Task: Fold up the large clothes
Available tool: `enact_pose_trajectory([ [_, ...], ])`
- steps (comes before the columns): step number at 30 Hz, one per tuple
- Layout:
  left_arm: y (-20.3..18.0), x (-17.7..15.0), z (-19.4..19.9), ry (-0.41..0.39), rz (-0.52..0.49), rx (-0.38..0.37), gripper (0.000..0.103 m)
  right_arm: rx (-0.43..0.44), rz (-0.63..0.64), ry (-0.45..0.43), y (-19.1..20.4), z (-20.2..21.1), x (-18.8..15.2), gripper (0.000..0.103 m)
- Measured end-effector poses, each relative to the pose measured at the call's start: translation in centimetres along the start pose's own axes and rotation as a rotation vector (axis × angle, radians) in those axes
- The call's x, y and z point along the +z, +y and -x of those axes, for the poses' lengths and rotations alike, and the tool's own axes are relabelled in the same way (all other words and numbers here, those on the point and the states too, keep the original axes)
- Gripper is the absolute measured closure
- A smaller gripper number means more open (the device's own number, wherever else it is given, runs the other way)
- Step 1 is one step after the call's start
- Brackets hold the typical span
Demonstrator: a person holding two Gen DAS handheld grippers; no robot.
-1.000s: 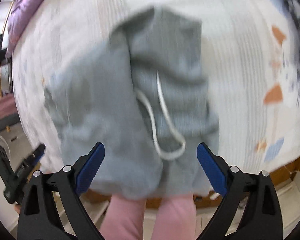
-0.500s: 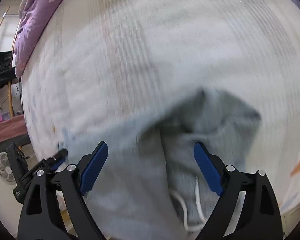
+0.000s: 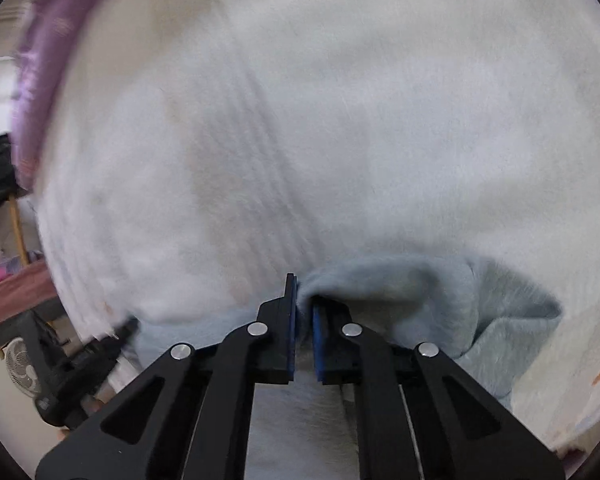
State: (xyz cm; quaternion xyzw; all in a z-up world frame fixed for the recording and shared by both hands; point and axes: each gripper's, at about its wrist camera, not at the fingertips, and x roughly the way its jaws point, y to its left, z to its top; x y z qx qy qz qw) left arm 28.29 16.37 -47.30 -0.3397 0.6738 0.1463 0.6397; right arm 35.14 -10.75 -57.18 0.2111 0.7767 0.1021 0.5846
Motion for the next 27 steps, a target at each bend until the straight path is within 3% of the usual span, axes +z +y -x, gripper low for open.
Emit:
enact_pose_trajectory([
  [1,-0.1,-0.4,0.6,-0.002,-0.028,-0.014,0.084,0.014,-0.019,0.007,-0.2,0.5,-0.5,0.088],
  [2,-0.5,-1.1,1.6,-0.006,-0.090,-0.024,0.061,0.044,0.000,-0.011,-0.1,1.7,-1.3,0.076],
  [3,-0.8,-1.8,2.4,-0.018,-0.137,-0.011,0.047,0.052,0.043,-0.036,0.1,3.1,-2.3,0.065],
  [4,-1.0,-3.1,3.7,-0.061,-0.192,0.045,0.041,0.021,0.075,-0.063,0.3,4.4,-3.4,0.035],
  [5,-1.0,-4.3,4.9,-0.098,-0.231,0.091,0.041,-0.037,0.106,-0.114,0.5,5.9,-4.9,0.022],
  [6,-0.9,-5.3,5.7,-0.107,-0.256,0.094,0.042,-0.075,0.145,-0.175,0.8,7.4,-6.6,0.022],
  [7,-1.0,-6.1,6.4,-0.103,-0.272,0.077,0.052,-0.076,0.192,-0.200,1.1,8.3,-8.1,0.022],
  [8,-0.9,-7.2,6.9,-0.097,-0.283,0.050,0.069,-0.064,0.233,-0.201,1.4,8.6,-9.5,0.022],
  [9,-0.8,-8.8,7.3,-0.084,-0.301,0.035,0.077,-0.046,0.278,-0.196,1.6,8.9,-11.1,0.027],
  [10,-0.7,-9.9,7.4,-0.076,-0.314,0.041,0.093,-0.041,0.304,-0.189,1.5,9.2,-12.2,0.044],
  [11,-0.6,-11.1,7.3,-0.066,-0.332,0.052,0.100,-0.044,0.342,-0.163,1.8,8.8,-13.9,0.056],
  [12,-0.5,-12.6,7.1,-0.048,-0.358,0.057,0.100,-0.047,0.368,-0.133,1.9,8.1,-15.1,0.062],
  [14,0.0,-15.3,5.4,0.014,-0.395,0.073,0.103,-0.039,0.402,-0.072,1.8,5.7,-17.2,0.084],
  [16,1.3,-16.5,2.2,0.081,-0.387,0.129,0.103,-0.083,0.374,-0.003,0.6,2.2,-18.5,0.085],
  [18,3.2,-17.3,-2.2,0.133,-0.347,0.178,0.103,-0.157,0.306,0.040,-1.2,-1.9,-18.9,0.102],
  [20,4.2,-17.1,-4.1,0.124,-0.311,0.162,0.102,-0.047,0.162,0.087,-4.1,-5.1,-18.8,0.103],
  [22,3.8,-16.7,-3.3,0.139,-0.291,0.173,0.102,-0.008,0.086,0.088,-4.7,-4.5,-18.8,0.103],
  [25,2.7,-17.8,-0.3,0.092,-0.361,0.197,0.102,-0.009,0.084,0.086,-3.9,-1.4,-20.6,0.100],
  [27,2.4,-19.3,1.3,0.100,-0.376,0.154,0.102,0.036,0.105,0.100,-3.1,0.1,-22.0,0.100],
])
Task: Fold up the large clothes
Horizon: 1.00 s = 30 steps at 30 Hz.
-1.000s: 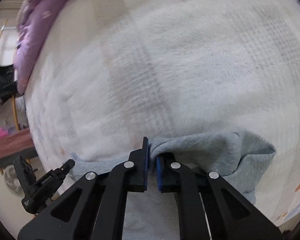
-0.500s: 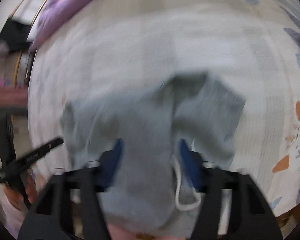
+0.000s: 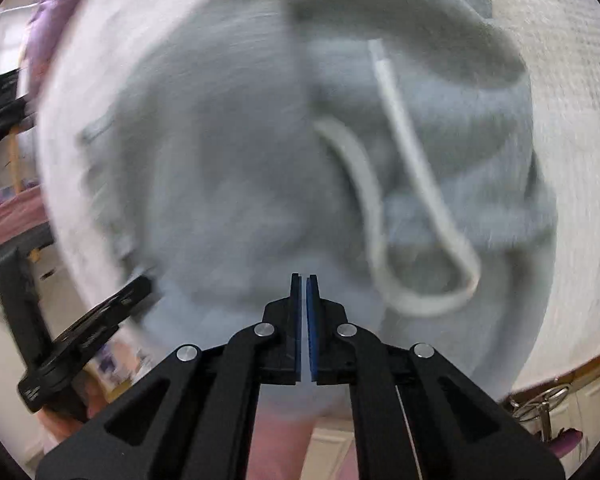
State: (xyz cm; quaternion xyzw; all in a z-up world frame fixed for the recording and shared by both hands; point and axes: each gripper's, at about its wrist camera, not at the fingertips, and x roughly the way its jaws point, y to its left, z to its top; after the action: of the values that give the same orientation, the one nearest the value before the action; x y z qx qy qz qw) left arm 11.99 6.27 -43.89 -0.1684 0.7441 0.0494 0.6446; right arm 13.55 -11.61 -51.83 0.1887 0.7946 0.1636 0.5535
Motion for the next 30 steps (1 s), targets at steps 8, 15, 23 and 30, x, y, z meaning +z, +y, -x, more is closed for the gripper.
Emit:
enact_pose_trajectory([
  [8,1.5,-1.4,-6.9,0.037,0.094,0.014,0.100,-0.063,0.086,0.175,0.1,-9.8,-4.4,0.103],
  [15,-0.1,-4.4,-2.8,0.044,-0.008,-0.031,0.101,0.028,0.094,0.152,2.4,-3.2,-7.2,0.097],
  [23,1.6,-3.5,-7.6,0.138,0.087,-0.054,0.100,-0.063,-0.022,0.279,1.1,-11.4,-7.9,0.103],
  [30,3.4,-3.4,-2.2,0.044,0.050,-0.011,0.029,-0.038,0.073,0.211,3.8,-4.9,-8.1,0.060],
])
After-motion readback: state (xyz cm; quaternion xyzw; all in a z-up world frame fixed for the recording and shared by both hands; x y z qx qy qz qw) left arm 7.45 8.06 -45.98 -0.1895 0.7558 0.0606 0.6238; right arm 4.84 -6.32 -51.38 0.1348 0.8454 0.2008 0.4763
